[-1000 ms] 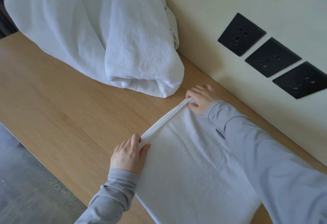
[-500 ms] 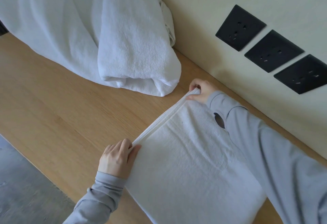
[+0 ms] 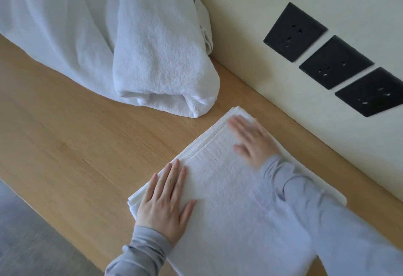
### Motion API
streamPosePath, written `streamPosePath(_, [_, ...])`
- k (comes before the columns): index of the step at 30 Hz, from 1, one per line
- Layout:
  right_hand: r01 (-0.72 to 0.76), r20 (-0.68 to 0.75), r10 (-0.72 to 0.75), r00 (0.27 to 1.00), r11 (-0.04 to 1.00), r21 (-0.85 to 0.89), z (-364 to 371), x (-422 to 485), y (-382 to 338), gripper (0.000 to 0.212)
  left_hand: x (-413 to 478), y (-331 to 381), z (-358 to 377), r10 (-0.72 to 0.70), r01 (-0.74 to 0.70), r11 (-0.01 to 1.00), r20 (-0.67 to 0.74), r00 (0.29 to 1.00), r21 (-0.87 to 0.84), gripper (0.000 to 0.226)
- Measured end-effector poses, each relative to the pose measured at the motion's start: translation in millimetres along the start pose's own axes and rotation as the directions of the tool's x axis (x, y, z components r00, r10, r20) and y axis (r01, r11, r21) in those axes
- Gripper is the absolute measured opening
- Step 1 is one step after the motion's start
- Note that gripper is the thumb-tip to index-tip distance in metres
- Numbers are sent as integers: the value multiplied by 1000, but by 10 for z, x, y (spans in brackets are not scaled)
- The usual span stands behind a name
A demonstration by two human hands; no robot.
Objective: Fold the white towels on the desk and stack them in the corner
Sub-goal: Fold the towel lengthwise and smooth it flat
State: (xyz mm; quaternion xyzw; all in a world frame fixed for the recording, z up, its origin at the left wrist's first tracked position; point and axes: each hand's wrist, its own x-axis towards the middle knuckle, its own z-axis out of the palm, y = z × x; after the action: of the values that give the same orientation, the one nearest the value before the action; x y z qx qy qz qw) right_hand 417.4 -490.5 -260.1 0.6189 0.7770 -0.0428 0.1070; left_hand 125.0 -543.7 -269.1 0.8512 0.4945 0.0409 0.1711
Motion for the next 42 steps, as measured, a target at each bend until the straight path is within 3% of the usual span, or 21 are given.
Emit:
streamPosePath(3, [-217, 88, 220, 972, 975, -46, -60, 72, 319, 55, 7, 19, -2, -9, 9, 1000, 8, 1000, 28, 70])
streamPosePath(6, [-272, -124, 271, 955, 962, 9, -136, 98, -183, 60, 7, 32, -22, -23, 22, 999, 15, 1000, 37, 71])
streamPosePath(8, [-62, -254, 102, 962, 985, 159, -116, 15, -812, 59, 13, 44, -30, -23, 22, 999, 24, 999, 37, 73])
streamPosePath(10, [199, -249, -155, 956, 967, 161, 24, -198, -1306, 55, 20, 44, -28, -17, 16, 999, 19, 1000, 40, 73])
streamPosePath(12, [223, -173, -202, 964, 968, 113, 103, -349, -1162, 56, 12, 37, -6, -14, 13, 999, 8, 1000, 49, 72])
streamPosePath(15, [-170, -67, 179, 982, 978, 119, 147, -564, -295, 61, 1, 23, 40, -14, 15, 998, -5, 1000, 68, 71])
streamPosePath(17, [-463, 62, 459, 886, 881, 96, 182, -803, 301, 66, -2, 22, 60, -15, 16, 997, -10, 1000, 73, 71])
streamPosePath(19, [-622, 146, 614, 775, 783, 10, 145, -959, 527, 70, 2, 22, 71, -18, 18, 996, -9, 1000, 83, 71])
streamPosePath(20, [-627, 109, 625, 773, 779, -21, 118, -977, 476, 69, 4, 23, 75, -18, 18, 996, -7, 1000, 85, 71])
streamPosePath(22, [-527, -51, 529, 847, 849, 41, 35, -963, 130, 69, 0, 27, 82, -20, 20, 996, -1, 1000, 89, 71])
streamPosePath(24, [-289, -165, 309, 937, 948, 133, -8, -946, -448, 68, 1, 28, 79, -28, 28, 996, 3, 1000, 89, 72])
streamPosePath(26, [-47, -159, 72, 985, 987, 155, 104, -1037, -1078, 64, -5, 30, 68, -33, 32, 996, 6, 999, 84, 73])
streamPosePath(28, [46, -115, -30, 993, 990, 136, 241, -1220, -1343, 62, -11, 25, 66, -27, 27, 996, 4, 1000, 84, 75])
streamPosePath(29, [18, -94, -5, 996, 991, 132, 287, -1311, -1264, 62, -16, 24, 68, -26, 25, 995, 6, 1000, 92, 75])
streamPosePath(31, [-170, -44, 177, 983, 976, 139, 324, -1470, -892, 63, -19, 24, 76, -31, 31, 994, -3, 1000, 107, 74])
streamPosePath(33, [-394, -12, 399, 917, 910, 128, 318, -1616, -402, 65, -20, 34, 92, -36, 38, 992, -19, 999, 122, 75])
streamPosePath(35, [-505, 43, 503, 863, 859, 87, 315, -1699, 3, 70, -17, 46, 90, -35, 37, 990, -21, 999, 137, 78])
streamPosePath(38, [-495, 68, 492, 868, 868, 35, 286, -1723, 234, 77, -25, 69, 100, -44, 50, 986, -42, 998, 156, 84])
streamPosePath(42, [-354, -77, 360, 930, 932, 82, 167, -1771, -74, 67, -280, 674, 144, -64, 68, 992, -45, 997, 105, 79])
